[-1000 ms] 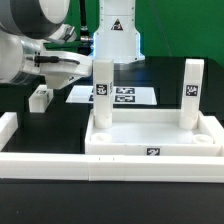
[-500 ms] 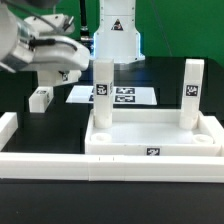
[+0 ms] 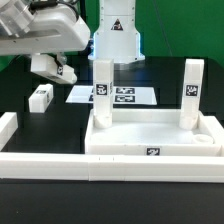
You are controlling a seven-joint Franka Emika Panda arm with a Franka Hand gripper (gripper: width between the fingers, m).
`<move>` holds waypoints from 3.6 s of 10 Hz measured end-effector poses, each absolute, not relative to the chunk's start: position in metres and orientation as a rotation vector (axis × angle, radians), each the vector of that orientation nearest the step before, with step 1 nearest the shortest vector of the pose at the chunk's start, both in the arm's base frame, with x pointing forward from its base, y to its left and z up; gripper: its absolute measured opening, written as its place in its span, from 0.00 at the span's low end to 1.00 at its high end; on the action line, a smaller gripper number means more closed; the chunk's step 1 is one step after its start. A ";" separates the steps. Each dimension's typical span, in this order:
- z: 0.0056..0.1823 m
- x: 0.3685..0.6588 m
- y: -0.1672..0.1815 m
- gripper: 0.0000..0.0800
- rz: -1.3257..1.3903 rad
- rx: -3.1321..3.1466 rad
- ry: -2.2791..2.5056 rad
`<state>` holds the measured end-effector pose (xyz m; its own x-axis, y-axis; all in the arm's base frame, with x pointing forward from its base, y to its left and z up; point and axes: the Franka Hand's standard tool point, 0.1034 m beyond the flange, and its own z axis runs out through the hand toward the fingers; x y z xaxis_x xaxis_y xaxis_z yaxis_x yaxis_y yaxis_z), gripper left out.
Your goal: Assemble desk
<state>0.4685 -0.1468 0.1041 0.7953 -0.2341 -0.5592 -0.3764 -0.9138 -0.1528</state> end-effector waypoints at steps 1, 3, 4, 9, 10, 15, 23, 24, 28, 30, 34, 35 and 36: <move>0.109 0.474 -0.145 0.36 0.742 -2.756 0.460; 0.126 0.500 -0.141 0.36 0.503 -2.861 0.429; 0.132 0.511 -0.138 0.36 0.399 -2.900 0.400; 0.129 0.531 -0.142 0.36 -0.057 -3.032 0.427; 0.131 0.544 -0.129 0.36 -0.132 -3.051 0.380; 0.134 0.570 -0.117 0.36 -0.127 -3.052 0.302; 0.143 0.591 -0.036 0.36 -0.408 -3.021 0.443; 0.143 0.591 -0.037 0.36 -0.408 -3.022 0.444; 0.147 0.593 0.021 0.36 -0.416 -3.037 0.366; 0.147 0.595 0.073 0.36 -0.379 -3.016 0.402; 0.145 0.595 0.065 0.36 -0.379 -3.021 0.374; 0.145 0.596 0.066 0.36 -0.396 -3.029 0.347; 0.146 0.603 0.074 0.36 -0.489 -3.062 0.202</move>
Offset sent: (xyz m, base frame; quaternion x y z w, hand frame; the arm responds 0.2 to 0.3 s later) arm 0.0414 0.0102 0.0306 -0.0484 0.1859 -0.0916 0.9771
